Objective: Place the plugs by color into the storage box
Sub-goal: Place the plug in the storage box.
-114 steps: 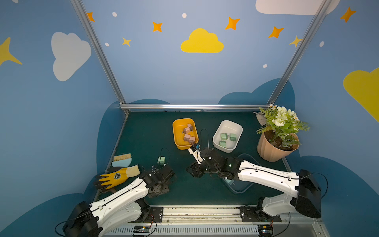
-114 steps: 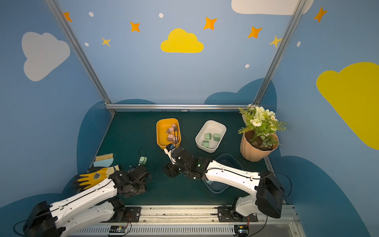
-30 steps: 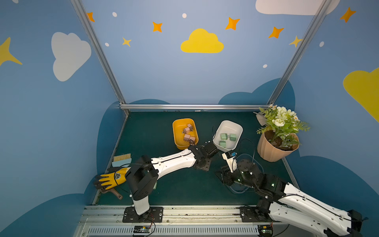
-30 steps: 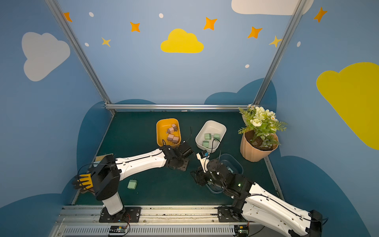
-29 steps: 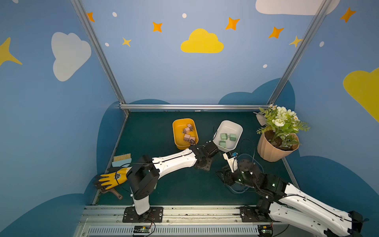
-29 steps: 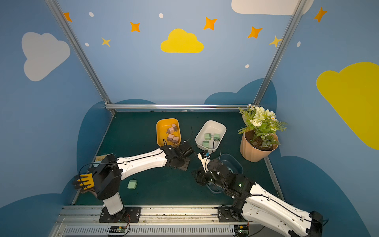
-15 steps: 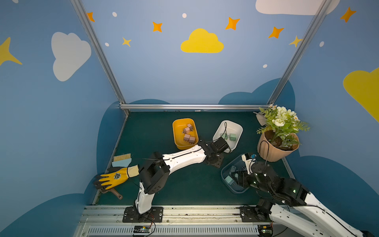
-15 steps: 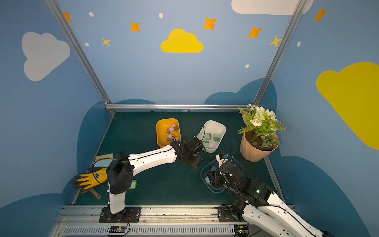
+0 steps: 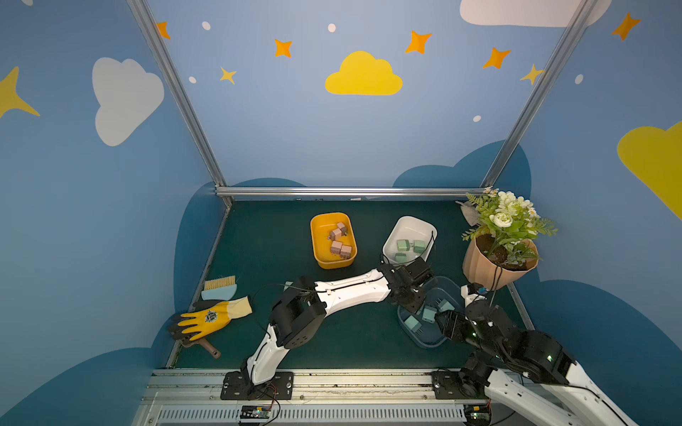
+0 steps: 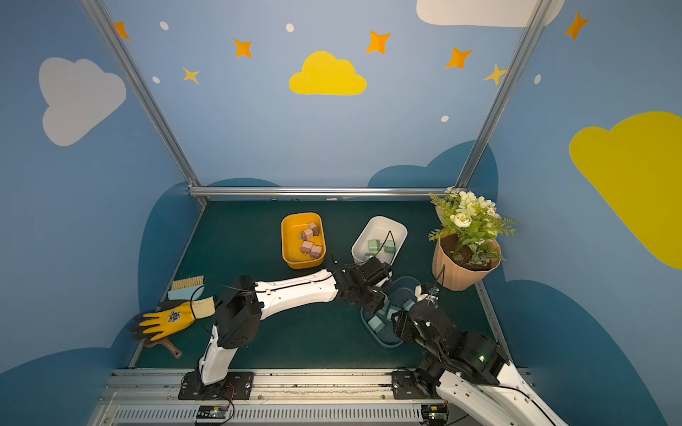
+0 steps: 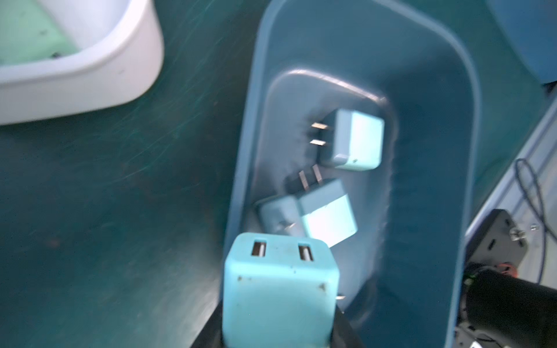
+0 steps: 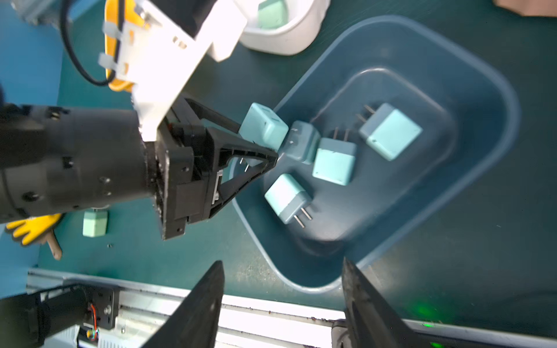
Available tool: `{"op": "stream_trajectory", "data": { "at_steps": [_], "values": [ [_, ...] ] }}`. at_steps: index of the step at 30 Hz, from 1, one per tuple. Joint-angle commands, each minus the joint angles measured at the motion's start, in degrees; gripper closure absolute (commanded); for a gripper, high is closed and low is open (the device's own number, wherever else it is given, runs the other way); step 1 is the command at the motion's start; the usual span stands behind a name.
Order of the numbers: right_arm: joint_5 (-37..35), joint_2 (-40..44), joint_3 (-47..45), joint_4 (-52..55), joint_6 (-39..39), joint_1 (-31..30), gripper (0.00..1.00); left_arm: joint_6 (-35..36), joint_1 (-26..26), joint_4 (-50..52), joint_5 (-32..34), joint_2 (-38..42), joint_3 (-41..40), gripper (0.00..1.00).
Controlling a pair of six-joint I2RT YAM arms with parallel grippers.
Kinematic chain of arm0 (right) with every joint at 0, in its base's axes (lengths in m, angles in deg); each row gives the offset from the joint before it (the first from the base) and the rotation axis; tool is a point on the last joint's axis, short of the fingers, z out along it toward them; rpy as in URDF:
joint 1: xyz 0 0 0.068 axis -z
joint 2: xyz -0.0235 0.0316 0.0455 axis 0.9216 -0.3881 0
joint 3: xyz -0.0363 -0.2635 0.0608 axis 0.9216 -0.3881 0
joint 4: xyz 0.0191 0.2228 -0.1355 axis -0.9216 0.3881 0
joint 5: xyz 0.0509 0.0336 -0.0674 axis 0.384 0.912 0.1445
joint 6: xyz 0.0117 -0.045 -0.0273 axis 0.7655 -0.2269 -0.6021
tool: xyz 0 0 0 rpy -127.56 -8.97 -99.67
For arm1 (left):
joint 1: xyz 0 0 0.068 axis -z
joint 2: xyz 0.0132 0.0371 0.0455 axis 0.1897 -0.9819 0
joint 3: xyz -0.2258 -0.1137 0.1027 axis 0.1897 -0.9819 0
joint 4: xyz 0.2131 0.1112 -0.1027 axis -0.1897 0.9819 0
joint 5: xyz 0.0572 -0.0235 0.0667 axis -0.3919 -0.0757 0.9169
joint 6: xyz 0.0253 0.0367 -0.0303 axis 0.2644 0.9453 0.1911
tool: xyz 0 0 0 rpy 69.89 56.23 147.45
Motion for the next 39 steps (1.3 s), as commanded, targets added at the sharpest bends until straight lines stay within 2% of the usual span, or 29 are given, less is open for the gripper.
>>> {"op": "stream_trajectory", "data": {
  "at_steps": [1, 6, 15, 19, 22, 24, 26, 30, 33, 39],
  "values": [
    [-3.23, 4.10, -0.48, 4.75, 4.03, 0.26, 0.40, 0.76, 0.40, -0.15, -2.25, -3.26, 4.91, 0.64],
    [-2.14, 6.02, -1.13, 6.42, 5.72, 0.24, 0.40, 1.13, 1.41, 0.22, -3.43, -8.08, 11.58, 0.64],
    [-2.50, 6.87, -1.27, 8.56, 5.80, 0.26, 0.38, 1.20, 2.37, 7.77, -2.77, -20.89, 31.63, 0.63],
    [-2.69, 6.86, -1.51, 8.48, 5.77, 0.22, 0.37, 0.11, 2.40, 11.26, 1.15, -24.64, 38.03, 0.61],
    [-1.90, 6.81, -1.52, 8.37, 5.27, 0.24, 0.37, 0.53, 2.37, 11.96, 3.18, -25.31, 39.40, 0.51],
    [-1.65, 6.81, -1.69, 8.16, 5.02, 0.26, 0.37, 0.36, 2.36, 11.88, 4.07, -24.98, 39.59, 0.38],
    [-1.85, 6.81, -1.69, 7.84, 4.99, 0.26, 0.36, 0.07, 2.36, 11.79, 4.57, -24.59, 39.87, 0.33],
    [-1.63, 6.81, -1.41, 7.39, 4.23, 0.26, 0.36, -0.34, 2.36, 11.43, 4.94, -23.17, 39.94, 0.31],
    [1.07, 6.17, -0.91, 4.51, 0.60, 0.21, 0.38, -0.97, 2.28, 12.02, 6.33, -21.46, 39.73, 0.31],
    [5.16, 0.48, 3.39, -2.31, -14.36, 0.21, 0.38, -2.35, 1.19, 13.96, 11.47, -15.36, 34.23, 0.31]
  ]
}}
